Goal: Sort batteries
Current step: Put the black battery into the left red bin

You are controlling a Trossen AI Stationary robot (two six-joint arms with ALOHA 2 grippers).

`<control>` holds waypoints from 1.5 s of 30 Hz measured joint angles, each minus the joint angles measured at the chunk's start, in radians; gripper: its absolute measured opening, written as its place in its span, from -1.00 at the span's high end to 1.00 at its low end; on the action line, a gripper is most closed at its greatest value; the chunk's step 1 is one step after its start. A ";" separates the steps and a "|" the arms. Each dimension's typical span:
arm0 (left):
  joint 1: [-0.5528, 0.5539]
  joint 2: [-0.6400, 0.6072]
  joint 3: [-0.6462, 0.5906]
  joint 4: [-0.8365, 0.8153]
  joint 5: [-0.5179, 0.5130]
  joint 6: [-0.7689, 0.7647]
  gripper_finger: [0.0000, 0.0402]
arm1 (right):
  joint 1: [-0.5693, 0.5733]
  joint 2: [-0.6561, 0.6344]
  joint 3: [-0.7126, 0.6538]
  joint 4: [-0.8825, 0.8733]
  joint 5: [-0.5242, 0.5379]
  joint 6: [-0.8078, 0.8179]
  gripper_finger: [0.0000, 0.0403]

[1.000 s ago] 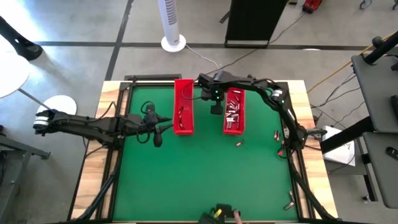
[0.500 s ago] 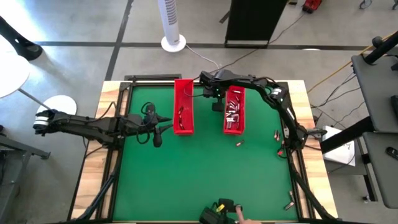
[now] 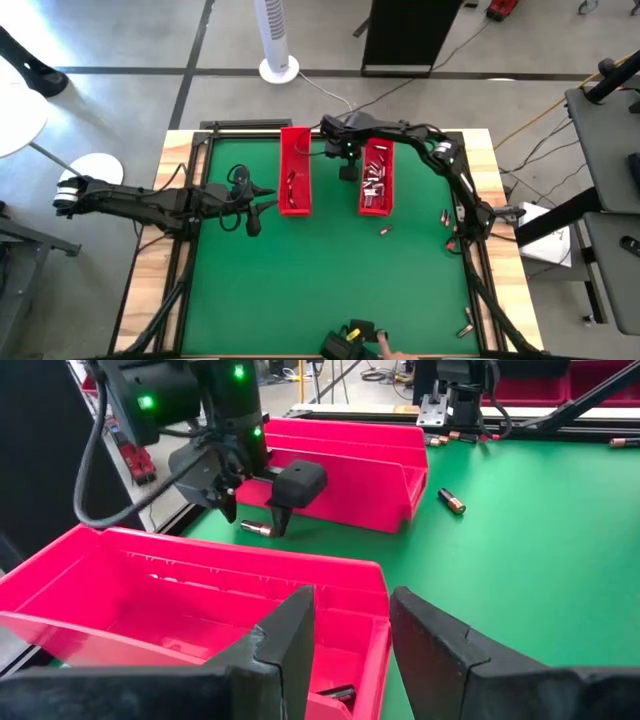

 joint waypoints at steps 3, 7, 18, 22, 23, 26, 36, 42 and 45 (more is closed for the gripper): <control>0.000 0.000 0.000 0.000 0.000 0.000 0.44 | -0.002 0.014 -0.001 -0.001 0.000 -0.006 -0.81; 0.000 0.000 0.001 0.000 0.000 0.000 0.44 | -0.002 0.025 0.000 -0.001 -0.003 -0.007 -0.81; 0.000 0.000 0.001 0.013 0.000 0.000 0.44 | -0.003 0.030 0.001 -0.005 -0.002 0.009 -0.81; -0.003 -0.022 0.001 0.112 0.006 0.042 0.44 | -0.003 0.030 0.000 -0.008 -0.002 0.028 -0.81; -0.006 -0.033 0.002 0.140 0.023 0.046 0.44 | -0.003 0.031 0.000 -0.008 -0.001 0.028 -0.81; -0.014 -0.071 0.002 0.168 0.123 0.052 0.44 | -0.003 0.031 0.000 -0.008 -0.002 0.028 -0.80; -0.022 -0.168 0.002 0.125 0.248 0.042 0.44 | -0.003 0.032 -0.001 -0.012 -0.047 0.028 -0.31; -0.022 -0.175 0.001 0.118 0.248 0.041 0.44 | -0.002 0.033 -0.001 -0.010 -0.051 0.027 -0.09; -0.022 -0.182 0.001 0.119 0.248 0.041 0.44 | -0.002 0.033 -0.001 -0.009 -0.052 0.030 -0.12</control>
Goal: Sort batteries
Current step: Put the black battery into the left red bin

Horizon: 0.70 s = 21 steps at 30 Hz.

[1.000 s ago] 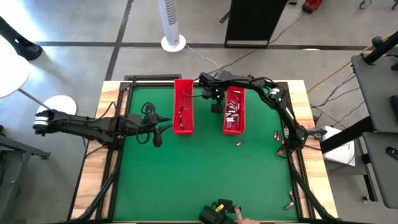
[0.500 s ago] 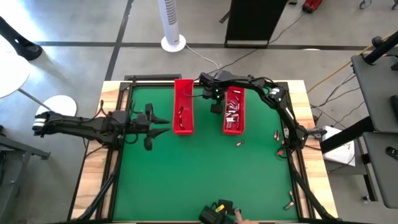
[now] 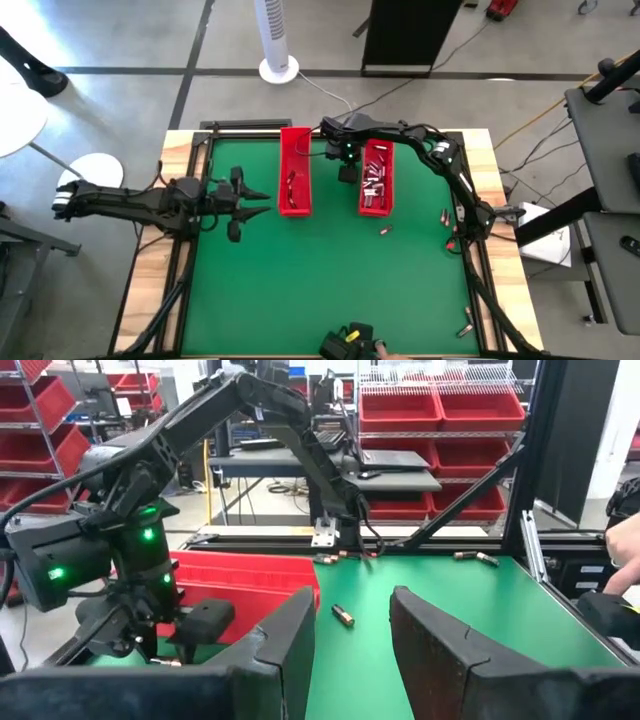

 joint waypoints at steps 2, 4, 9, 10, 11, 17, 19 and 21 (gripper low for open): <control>0.000 -0.008 0.000 0.000 0.000 0.003 0.44 | 0.001 0.000 0.000 0.001 0.000 0.015 -0.17; 0.000 -0.016 0.000 0.000 0.000 0.011 0.44 | 0.004 0.000 -0.001 0.001 0.001 0.025 -0.20; 0.000 -0.024 0.000 -0.009 0.000 0.031 0.44 | 0.010 -0.006 -0.002 -0.001 0.005 0.040 -0.13; 0.000 -0.024 0.000 -0.010 0.000 0.034 0.44 | 0.011 -0.007 -0.002 -0.002 0.005 0.040 -0.12; 0.000 -0.023 0.000 -0.011 0.000 0.035 0.44 | 0.012 -0.009 -0.002 -0.004 0.005 0.042 -0.10; 0.000 -0.018 -0.001 -0.033 -0.001 0.037 0.44 | 0.020 -0.014 0.018 -0.068 -0.003 0.078 -0.16; 0.000 -0.019 -0.001 -0.038 -0.007 0.037 0.44 | 0.025 -0.014 0.035 -0.103 -0.005 0.078 -0.18; 0.000 -0.018 -0.001 -0.041 -0.010 0.037 0.44 | 0.032 -0.014 0.057 -0.126 -0.006 0.079 -0.17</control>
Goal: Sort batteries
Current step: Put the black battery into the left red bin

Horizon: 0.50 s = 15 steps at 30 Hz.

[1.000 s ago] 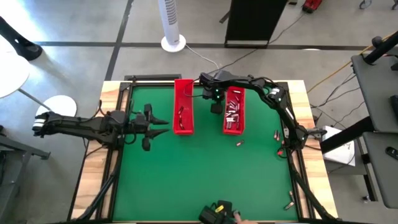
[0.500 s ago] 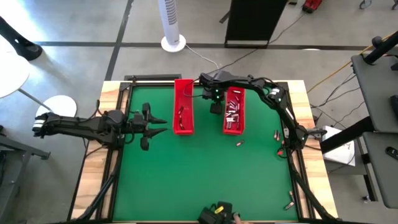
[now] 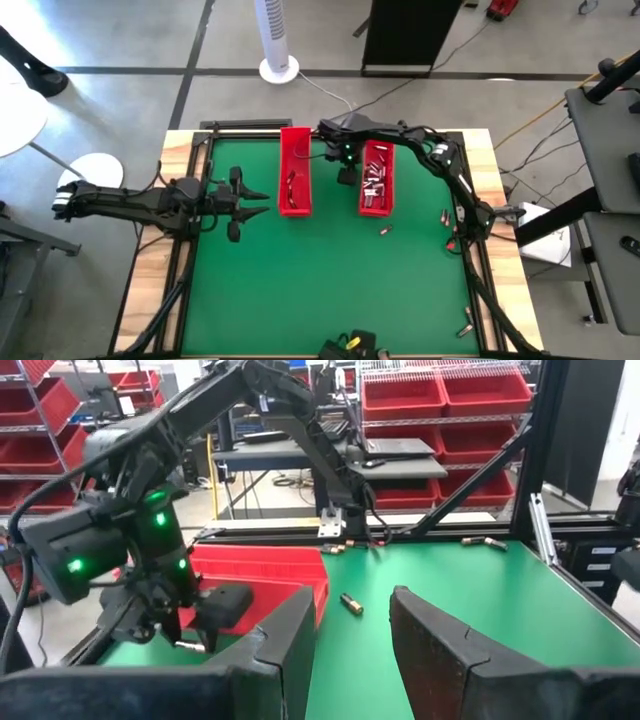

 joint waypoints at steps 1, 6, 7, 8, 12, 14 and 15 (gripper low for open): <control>0.000 0.001 0.000 -0.001 0.000 0.000 0.44 | 0.004 0.000 0.014 -0.015 0.001 0.000 -0.16; 0.000 0.000 0.000 -0.018 0.000 0.000 0.44 | 0.031 -0.002 0.105 -0.063 0.003 0.000 -0.11; 0.000 0.000 0.000 -0.021 -0.001 0.000 0.44 | 0.038 -0.002 0.126 -0.072 0.005 0.000 -0.11; 0.000 0.000 0.000 -0.025 -0.001 0.000 0.44 | 0.045 -0.002 0.152 -0.081 0.006 -0.001 -0.12; 0.000 -0.001 0.000 -0.028 -0.001 0.000 0.44 | 0.076 -0.003 0.267 -0.107 0.006 -0.002 -0.17; 0.000 -0.001 0.000 -0.028 -0.002 0.000 0.44 | 0.095 -0.003 0.332 -0.108 0.006 -0.005 -0.17; 0.000 -0.002 0.000 -0.028 -0.002 0.000 0.44 | 0.106 -0.004 0.363 -0.105 0.006 -0.014 -0.16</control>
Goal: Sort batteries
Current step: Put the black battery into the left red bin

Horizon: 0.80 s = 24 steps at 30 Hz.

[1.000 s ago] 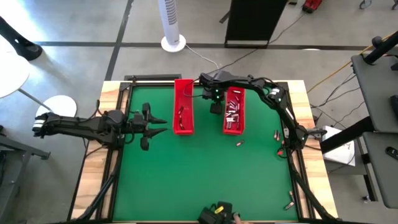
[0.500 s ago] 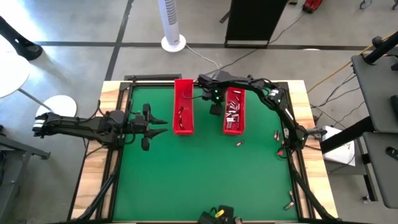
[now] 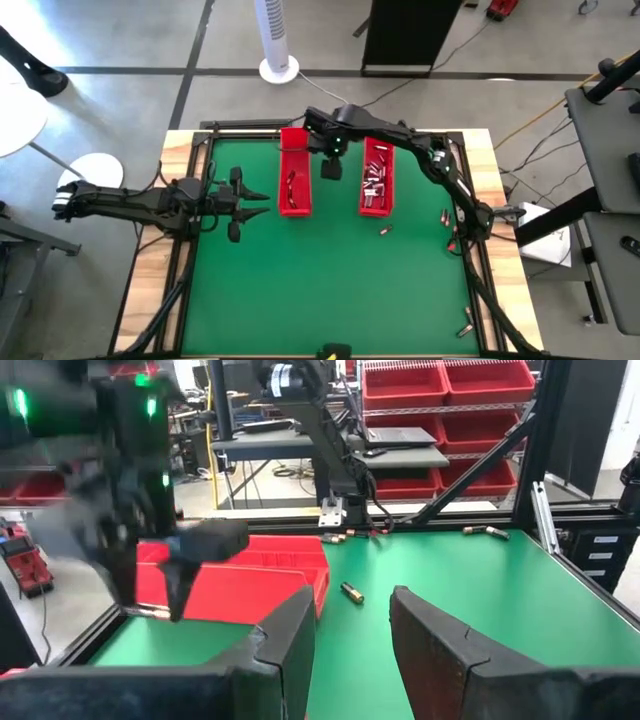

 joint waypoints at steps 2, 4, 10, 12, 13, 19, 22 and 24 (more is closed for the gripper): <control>0.000 0.000 0.000 0.000 0.000 0.000 0.44 | 0.022 -0.006 0.041 0.026 0.000 -0.011 -0.14; 0.000 0.000 0.000 0.001 0.000 0.000 0.44 | 0.039 -0.028 0.029 0.100 -0.005 -0.010 -0.13; 0.000 0.000 0.000 0.002 0.000 0.000 0.44 | 0.075 -0.030 0.021 0.248 -0.011 -0.004 -0.22; 0.000 -0.001 0.000 0.002 0.000 -0.001 0.44 | 0.081 -0.030 0.008 0.321 -0.026 0.009 -0.24; 0.000 -0.001 0.000 0.002 0.000 -0.001 0.44 | 0.083 -0.030 0.002 0.349 -0.037 0.018 -0.24; 0.000 -0.002 0.000 0.002 0.000 -0.004 0.44 | 0.086 -0.030 -0.031 0.457 -0.043 0.078 -0.26; 0.000 -0.002 0.000 0.002 0.000 -0.004 0.44 | 0.088 -0.030 -0.037 0.455 -0.043 0.099 -0.34; 0.000 -0.002 0.000 0.001 0.000 -0.004 0.44 | 0.091 -0.030 -0.037 0.458 -0.042 0.106 -0.41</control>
